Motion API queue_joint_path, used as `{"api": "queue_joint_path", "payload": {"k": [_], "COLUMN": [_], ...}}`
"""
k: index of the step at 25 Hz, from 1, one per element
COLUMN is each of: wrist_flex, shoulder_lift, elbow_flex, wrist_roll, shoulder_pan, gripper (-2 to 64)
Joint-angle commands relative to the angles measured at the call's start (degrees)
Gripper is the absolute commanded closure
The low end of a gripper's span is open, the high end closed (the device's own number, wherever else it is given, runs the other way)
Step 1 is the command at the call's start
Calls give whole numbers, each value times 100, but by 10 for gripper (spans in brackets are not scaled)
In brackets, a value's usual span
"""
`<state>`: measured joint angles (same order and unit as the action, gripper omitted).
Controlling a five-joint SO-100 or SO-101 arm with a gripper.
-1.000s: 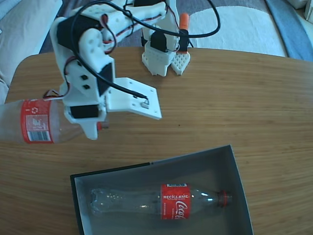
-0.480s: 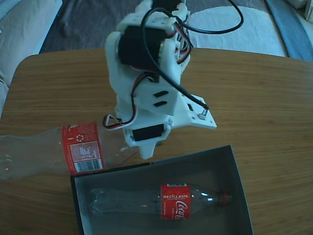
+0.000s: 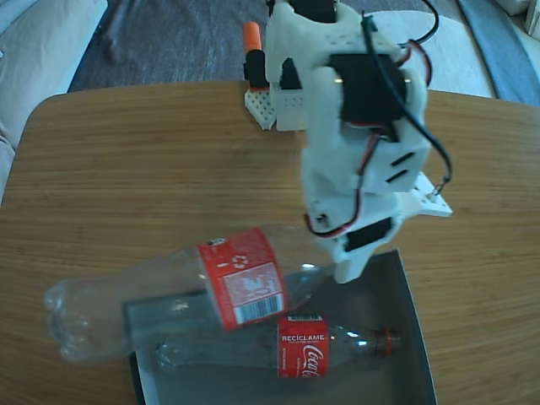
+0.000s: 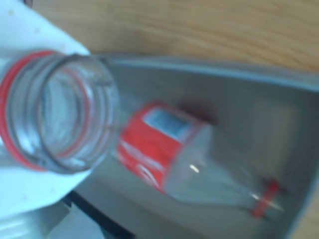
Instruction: Grasp the bottles and put them in the box.
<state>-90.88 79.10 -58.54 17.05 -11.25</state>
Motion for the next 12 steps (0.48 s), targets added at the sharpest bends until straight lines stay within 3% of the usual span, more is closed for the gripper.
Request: {"api": "queue_joint_path", "payload": {"k": [1,12], "wrist_flex": [53,79], "shoulder_lift": [308,-853], "elbow_flex": [202,1468], "wrist_roll": [-141,-141], "shoulder_pan": [-211,-352], "gripper": [619,619]}}
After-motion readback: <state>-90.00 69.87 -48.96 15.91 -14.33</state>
